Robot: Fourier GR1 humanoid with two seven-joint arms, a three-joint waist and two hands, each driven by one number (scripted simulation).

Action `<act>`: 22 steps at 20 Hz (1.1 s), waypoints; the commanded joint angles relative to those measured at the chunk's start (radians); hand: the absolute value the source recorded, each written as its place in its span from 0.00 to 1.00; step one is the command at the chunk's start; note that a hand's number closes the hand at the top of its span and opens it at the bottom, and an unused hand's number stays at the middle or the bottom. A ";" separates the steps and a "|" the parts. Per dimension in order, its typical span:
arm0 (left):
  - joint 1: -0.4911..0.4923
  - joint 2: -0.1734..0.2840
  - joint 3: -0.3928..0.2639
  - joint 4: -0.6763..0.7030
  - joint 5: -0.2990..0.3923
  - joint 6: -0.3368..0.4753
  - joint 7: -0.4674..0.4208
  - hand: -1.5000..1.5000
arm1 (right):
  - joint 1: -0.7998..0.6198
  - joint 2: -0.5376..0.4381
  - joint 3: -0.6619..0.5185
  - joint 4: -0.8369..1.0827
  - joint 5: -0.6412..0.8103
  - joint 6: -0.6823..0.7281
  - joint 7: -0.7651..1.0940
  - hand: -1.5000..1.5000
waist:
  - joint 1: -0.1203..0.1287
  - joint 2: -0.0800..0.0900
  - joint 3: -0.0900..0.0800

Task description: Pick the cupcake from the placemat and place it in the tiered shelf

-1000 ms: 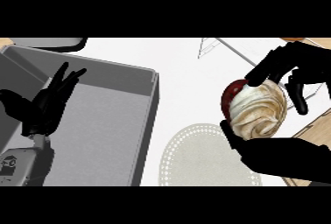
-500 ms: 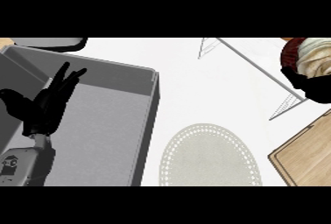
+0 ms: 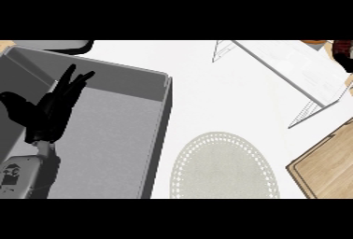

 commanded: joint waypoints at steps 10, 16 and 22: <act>0.036 0.001 0.028 -0.069 0.013 -0.036 0.040 0.50 | -0.054 -0.146 -0.041 0.397 -0.018 -0.079 -0.307 1.00 | 0.006 -0.001 0.000; -0.014 -0.003 0.043 0.011 -0.006 -0.035 0.005 0.50 | -0.065 -0.117 -0.031 0.483 0.077 -0.236 -0.231 0.00 | 0.007 0.001 0.000; -0.004 -0.013 0.039 0.034 -0.007 -0.052 -0.032 0.50 | -0.197 -0.172 -0.107 0.781 0.042 -0.361 -0.493 0.00 | 0.020 0.007 0.001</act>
